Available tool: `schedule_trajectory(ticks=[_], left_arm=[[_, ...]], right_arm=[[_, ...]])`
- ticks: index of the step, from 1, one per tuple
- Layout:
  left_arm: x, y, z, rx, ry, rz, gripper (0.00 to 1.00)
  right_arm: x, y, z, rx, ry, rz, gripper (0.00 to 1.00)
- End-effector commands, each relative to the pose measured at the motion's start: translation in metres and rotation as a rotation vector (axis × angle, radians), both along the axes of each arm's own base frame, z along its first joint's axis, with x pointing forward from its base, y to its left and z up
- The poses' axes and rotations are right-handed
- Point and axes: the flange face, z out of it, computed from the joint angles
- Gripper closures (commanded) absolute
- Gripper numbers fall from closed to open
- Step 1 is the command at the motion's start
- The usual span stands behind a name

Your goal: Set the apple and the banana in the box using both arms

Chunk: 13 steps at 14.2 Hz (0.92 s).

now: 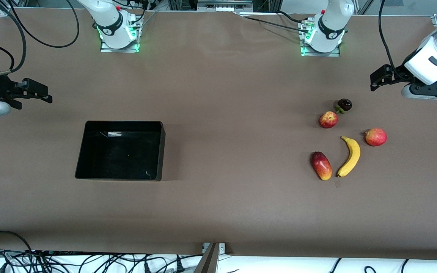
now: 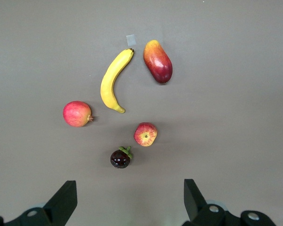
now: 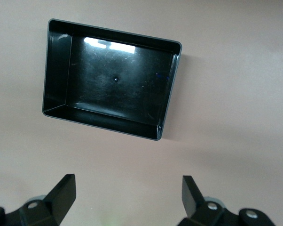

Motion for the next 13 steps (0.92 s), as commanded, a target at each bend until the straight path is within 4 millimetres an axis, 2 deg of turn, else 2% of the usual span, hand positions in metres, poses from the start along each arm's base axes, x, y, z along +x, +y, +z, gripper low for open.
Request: schedule_trajectory(ticks=[1, 6, 9, 11, 13], left_arm=[[0.003, -0.002, 0.007, 0.016, -0.003, 0.003, 0.0], [0.002, -0.004, 0.007, 0.016, -0.004, 0.0, 0.0], [0.002, -0.006, 0.008, 0.016, -0.006, -0.003, 0.0], [0.002, -0.006, 0.008, 0.016, -0.006, -0.003, 0.0], [0.002, -0.005, 0.007, 0.016, -0.004, -0.002, 0.0]], right_arm=[[0.001, 0.002, 0.008, -0.008, -0.007, 0.01, 0.0], [0.002, 0.001, 0.007, -0.009, -0.006, 0.01, 0.0], [0.003, 0.0, -0.006, -0.012, 0.013, 0.003, 0.0], [0.011, -0.002, -0.041, -0.013, 0.016, -0.005, 0.0], [0.017, -0.007, -0.092, -0.02, 0.021, -0.018, 0.0]])
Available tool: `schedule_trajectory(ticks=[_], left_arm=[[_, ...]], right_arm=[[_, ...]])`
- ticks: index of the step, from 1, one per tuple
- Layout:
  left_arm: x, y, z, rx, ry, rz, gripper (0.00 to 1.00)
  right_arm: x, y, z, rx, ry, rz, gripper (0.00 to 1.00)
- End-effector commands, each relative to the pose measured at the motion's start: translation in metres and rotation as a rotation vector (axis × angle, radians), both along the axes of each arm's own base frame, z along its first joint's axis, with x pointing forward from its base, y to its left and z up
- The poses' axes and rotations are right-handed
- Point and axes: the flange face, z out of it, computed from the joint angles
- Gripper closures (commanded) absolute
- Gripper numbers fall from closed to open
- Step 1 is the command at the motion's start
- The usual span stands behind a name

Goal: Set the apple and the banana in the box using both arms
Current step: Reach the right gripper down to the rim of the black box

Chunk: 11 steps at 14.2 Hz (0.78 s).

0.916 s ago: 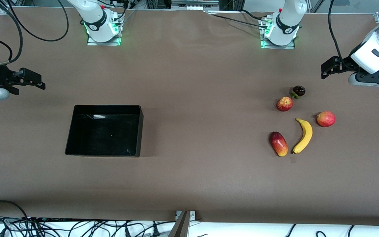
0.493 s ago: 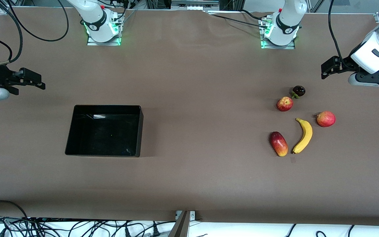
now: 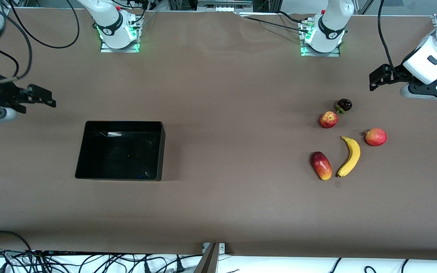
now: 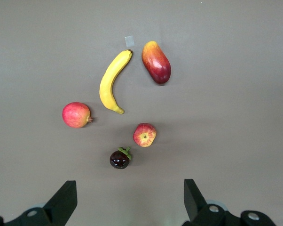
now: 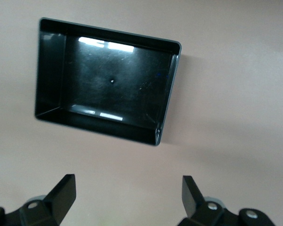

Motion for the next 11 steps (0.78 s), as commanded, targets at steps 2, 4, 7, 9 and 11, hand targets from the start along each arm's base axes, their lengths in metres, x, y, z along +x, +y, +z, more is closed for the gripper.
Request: schedule_trajectory(ticks=[2, 4, 7, 9, 11], left_arm=[[0.002, -0.003, 0.006, 0.016, -0.002, 0.003, 0.0], [0.002, -0.002, 0.006, 0.018, -0.001, 0.002, 0.0], [0.002, -0.002, 0.006, 0.019, -0.003, 0.002, 0.0], [0.002, -0.003, 0.006, 0.018, -0.002, 0.0, 0.0], [0.002, -0.003, 0.006, 0.018, -0.001, 0.0, 0.0]], right_arm=[[0.01, -0.008, -0.099, -0.019, 0.027, -0.037, 0.0], [0.018, -0.017, -0.153, -0.025, 0.039, -0.067, 0.0], [0.023, -0.026, -0.214, -0.038, 0.023, -0.085, 0.0], [0.02, -0.032, -0.248, -0.045, 0.011, -0.1, 0.0], [0.016, -0.032, -0.273, -0.049, 0.018, -0.126, 0.0]])
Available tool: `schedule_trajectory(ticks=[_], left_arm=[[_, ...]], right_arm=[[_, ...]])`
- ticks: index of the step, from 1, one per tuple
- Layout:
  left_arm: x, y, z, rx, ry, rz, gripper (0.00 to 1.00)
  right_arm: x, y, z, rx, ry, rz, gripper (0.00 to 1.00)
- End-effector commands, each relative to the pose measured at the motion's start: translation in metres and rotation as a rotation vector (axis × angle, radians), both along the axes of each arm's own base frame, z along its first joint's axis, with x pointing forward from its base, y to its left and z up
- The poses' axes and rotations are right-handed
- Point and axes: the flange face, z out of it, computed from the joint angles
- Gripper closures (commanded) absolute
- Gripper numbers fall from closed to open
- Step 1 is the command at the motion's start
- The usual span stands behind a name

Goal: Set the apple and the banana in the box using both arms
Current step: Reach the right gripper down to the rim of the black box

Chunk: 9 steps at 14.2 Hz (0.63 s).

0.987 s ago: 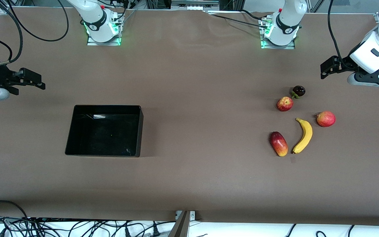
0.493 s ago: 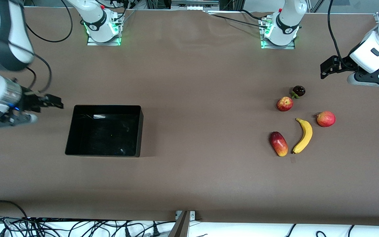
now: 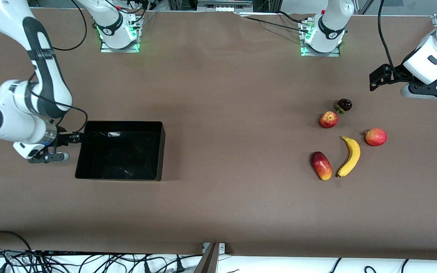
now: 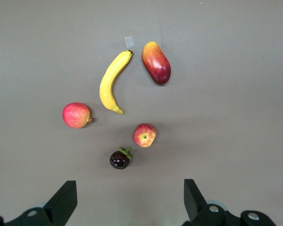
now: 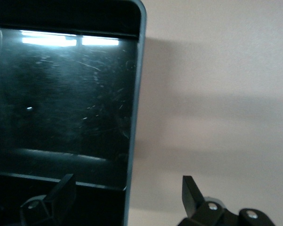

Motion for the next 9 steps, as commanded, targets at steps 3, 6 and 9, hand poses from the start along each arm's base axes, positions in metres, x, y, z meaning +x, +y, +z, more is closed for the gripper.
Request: schedule_trajectory(ticks=[3, 6, 9], left_arm=[[0.002, -0.003, 0.006, 0.018, -0.001, 0.001, 0.0], [0.002, -0.003, 0.006, 0.018, -0.001, 0.001, 0.0], [0.002, -0.003, 0.005, 0.018, 0.0, 0.001, 0.0]], right_arm=[[-0.013, -0.001, -0.028, -0.008, 0.014, -0.05, 0.15], [-0.017, -0.001, -0.036, -0.007, 0.036, -0.052, 0.63], [-0.017, 0.0, -0.038, -0.003, 0.04, -0.064, 1.0]])
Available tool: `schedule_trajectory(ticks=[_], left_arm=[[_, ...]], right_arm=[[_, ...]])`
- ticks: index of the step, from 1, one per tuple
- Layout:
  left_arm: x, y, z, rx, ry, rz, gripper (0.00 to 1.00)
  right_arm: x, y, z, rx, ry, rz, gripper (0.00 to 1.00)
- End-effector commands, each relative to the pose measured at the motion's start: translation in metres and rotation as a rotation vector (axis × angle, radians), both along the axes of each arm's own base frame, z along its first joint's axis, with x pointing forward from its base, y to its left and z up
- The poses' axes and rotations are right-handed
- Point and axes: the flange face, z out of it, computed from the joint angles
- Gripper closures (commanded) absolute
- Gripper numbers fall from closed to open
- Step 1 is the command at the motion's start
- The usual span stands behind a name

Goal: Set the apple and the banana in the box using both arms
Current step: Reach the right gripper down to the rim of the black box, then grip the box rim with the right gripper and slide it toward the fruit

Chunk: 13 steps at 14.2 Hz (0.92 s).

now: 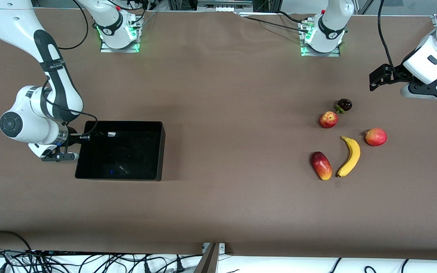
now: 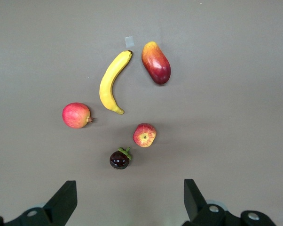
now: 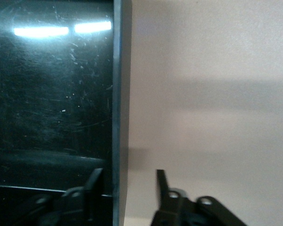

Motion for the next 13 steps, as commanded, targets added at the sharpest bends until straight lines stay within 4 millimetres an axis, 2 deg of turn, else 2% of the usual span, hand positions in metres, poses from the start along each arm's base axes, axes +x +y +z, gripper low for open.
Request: schedule_trajectory(ticks=[1, 4, 7, 9, 11, 13], left_arm=[[0.002, -0.003, 0.006, 0.018, -0.001, 0.001, 0.0], [0.002, -0.003, 0.005, 0.018, 0.0, 0.001, 0.0], [0.002, -0.003, 0.005, 0.018, 0.0, 0.001, 0.0], [0.002, -0.003, 0.006, 0.018, -0.001, 0.001, 0.0], [0.002, -0.002, 0.006, 0.018, -0.001, 0.003, 0.0], [0.002, -0.002, 0.006, 0.018, -0.001, 0.003, 0.0]], right_arm=[[0.0, 0.002, 0.008, 0.0, -0.011, -0.04, 1.0], [0.01, 0.013, 0.022, 0.01, -0.04, -0.02, 1.0], [0.032, 0.052, 0.06, 0.044, -0.068, 0.045, 1.0], [0.045, 0.099, 0.093, 0.075, -0.049, 0.108, 1.0], [0.046, 0.158, 0.107, 0.092, -0.045, 0.113, 1.0], [0.032, 0.237, 0.113, 0.101, -0.041, 0.095, 1.0]])
